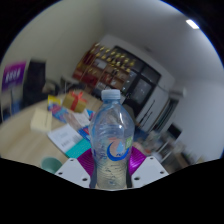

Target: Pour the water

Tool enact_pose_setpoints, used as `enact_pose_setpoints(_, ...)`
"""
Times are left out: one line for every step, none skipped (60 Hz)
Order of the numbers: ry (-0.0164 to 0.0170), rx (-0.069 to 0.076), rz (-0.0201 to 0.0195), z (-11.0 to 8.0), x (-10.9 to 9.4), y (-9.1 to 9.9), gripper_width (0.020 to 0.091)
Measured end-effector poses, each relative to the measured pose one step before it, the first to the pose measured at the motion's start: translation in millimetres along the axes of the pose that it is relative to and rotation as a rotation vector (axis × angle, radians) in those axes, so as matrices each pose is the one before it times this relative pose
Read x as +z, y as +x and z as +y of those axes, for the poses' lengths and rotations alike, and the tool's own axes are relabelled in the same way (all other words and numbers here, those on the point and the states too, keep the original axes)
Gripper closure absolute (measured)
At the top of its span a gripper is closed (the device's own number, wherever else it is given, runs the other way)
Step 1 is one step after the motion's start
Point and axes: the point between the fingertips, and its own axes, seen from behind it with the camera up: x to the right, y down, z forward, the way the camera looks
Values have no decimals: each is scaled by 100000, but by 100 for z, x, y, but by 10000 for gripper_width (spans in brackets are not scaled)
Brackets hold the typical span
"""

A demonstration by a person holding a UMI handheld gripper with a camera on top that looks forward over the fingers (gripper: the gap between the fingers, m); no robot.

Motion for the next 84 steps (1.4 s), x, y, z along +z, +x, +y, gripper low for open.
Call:
enact_pose_setpoints(-510,6065,-1888,-234,824,57,696)
enact_pose_setpoints(780,6233,40,457,-792,-382,679)
enact_pose_setpoints(81,4709,-383,288,-13,-55,679)
enact_pose_setpoints(100,4633,-255,535,217,72,680)
enact_pose_setpoints(3356,5605,210,2875,-419,-624,681)
enact_pose_setpoints(-2270,2255,-2461,-1018,282,1055,680)
enact_pose_setpoints(213,3036,-1436,229,313,-137,681)
enact_pose_setpoints(64,2773,-1276,389,49,-138,681)
enact_pose_setpoints(-275,2503,-939,410,211,-9,680)
enact_pose_setpoints(-552,2215,-468,894,584,-720,681)
enact_pose_setpoints(-477,1963,-925,423,232,-100,681)
enact_pose_setpoints(840,1920,-1140,2452,1183,-259,680)
enact_pose_setpoints(-793,951,-1926,-45,-1018,884,681)
enact_pose_setpoints(-499,607,-1442,594,294,-177,681)
enact_pose_setpoints(-607,227,-1173,626,220,-38,680)
enact_pose_setpoints(-604,-342,-886,563,123,116,681)
enact_pose_setpoints(-129,-931,-576,1033,1398,-814,680)
enact_pose_setpoints(-538,-1279,-1053,443,-126,390,680)
enact_pose_setpoints(110,-941,-517,733,912,-451,681)
enact_pose_setpoints(129,-167,-547,502,-868,1009,681)
enact_pose_setpoints(177,336,-115,307,124,212,680)
enact_pose_setpoints(361,798,-488,228,144,140,681)
enact_pose_setpoints(323,1178,-951,230,109,7,681)
enact_pose_setpoints(149,1366,-995,249,45,18,680)
enact_pose_setpoints(19,1124,-748,267,8,104,681)
enact_pose_setpoints(-206,624,-381,154,1186,-664,681)
enact_pose_setpoints(-49,119,-1093,890,-998,581,678)
enact_pose_setpoints(-908,-289,-1024,650,149,-1,679)
enact_pose_setpoints(-1923,-379,-1278,1045,96,-59,660)
enact_pose_setpoints(3383,143,-1341,-781,1362,-682,641)
enact_pose_setpoints(3014,-113,-1154,-135,-420,78,656)
enact_pose_setpoints(-847,255,-73,239,1186,230,662)
enact_pose_setpoints(1052,1198,-557,51,-1724,112,659)
enact_pose_setpoints(270,933,-196,0,-54,88,662)
enact_pose_setpoints(-115,535,-313,103,-89,23,663)
enact_pose_setpoints(300,194,-431,-61,-94,19,664)
enact_pose_setpoints(-22,-125,-366,27,-76,9,665)
enact_pose_setpoints(486,-212,-385,651,1519,154,640)
enact_pose_setpoints(-11,55,-105,-577,-1029,-152,640)
enact_pose_setpoints(113,183,-118,-121,-193,9,643)
enact_pose_setpoints(-116,260,-4,-74,-226,18,619)
enact_pose_setpoints(-148,88,158,-56,-166,23,612)
enact_pose_setpoints(-208,-133,46,-25,-166,-24,595)
enact_pose_setpoints(-185,-267,167,462,1068,127,573)
enact_pose_setpoints(-721,-364,108,-162,-542,-62,549)
enact_pose_setpoints(-746,-535,160,-28,-231,-7,530)
enact_pose_setpoints(-1151,-604,235,203,-14,-19,517)
enact_pose_setpoints(-1691,-403,99,218,-243,-31,503)
enact_pose_setpoints(-2308,-279,-3,403,-205,-54,494)
enact_pose_setpoints(-2653,-169,139,495,-179,17,469)
enact_pose_setpoints(-2919,-56,352,528,-236,20,437)
enact_pose_setpoints(-2486,-3,303,476,-218,40,414)
enact_pose_setpoints(-2058,265,277,401,-248,-10,387)
enact_pose_setpoints(-1064,346,-178,460,758,-81,361)
enact_pose_setpoints(-540,305,-444,48,-731,-95,356)
enact_pose_setpoints(-112,342,-343,-12,-388,-170,346)
enact_pose_setpoints(60,462,-413,-21,-403,-210,339)
enact_pose_setpoints(-83,661,-324,-18,-406,-190,328)
enact_pose_setpoints(-287,809,263,27,-449,-110,310)
enact_pose_setpoints(-671,717,719,105,-446,-43,299)
enact_pose_setpoints(-884,776,956,-5,5,32,290)
enact_pose_setpoints(-538,800,942,312,-640,29,290)
enact_pose_setpoints(-596,693,1023,-76,-489,-72,290)
enact_pose_setpoints(182,586,655,186,-696,-15,290)
enact_pose_setpoints(311,381,628,-121,-637,-134,290)
enact_pose_setpoints(440,375,684,-148,-706,-137,291)
enact_pose_setpoints(215,248,854,-372,-651,-183,291)
enact_pose_setpoints(53,35,977,-421,-709,-250,293)
enact_pose_setpoints(439,59,679,4,-1351,-28,289)
enact_pose_setpoints(343,-65,903,-154,-969,-146,291)
enact_pose_setpoints(472,-133,1025,-254,-976,-119,291)
enact_pose_setpoints(637,-118,1068,-329,-989,-114,291)
enact_pose_setpoints(577,-190,1098,-353,-1062,-127,291)
enact_pose_setpoints(250,-193,1305,-535,-698,-180,292)
enact_pose_setpoints(155,-74,1244,-602,-1212,-28,292)
enact_pose_setpoints(354,186,1109,-188,-1495,-7,293)
enact_pose_setpoints(259,268,1041,-340,-1123,-69,293)
enact_pose_setpoints(298,351,840,-362,-1126,-87,291)
enact_pose_setpoints(357,407,752,-381,-1137,-140,291)
enact_pose_setpoints(448,448,660,-388,-1124,-130,292)
enact_pose_setpoints(459,472,629,-535,-775,-216,290)
enact_pose_setpoints(604,413,478,-415,-1112,21,293)
enact_pose_setpoints(605,315,710,-422,-1081,-84,295)
enact_pose_setpoints(629,242,1002,-544,-1493,-222,294)
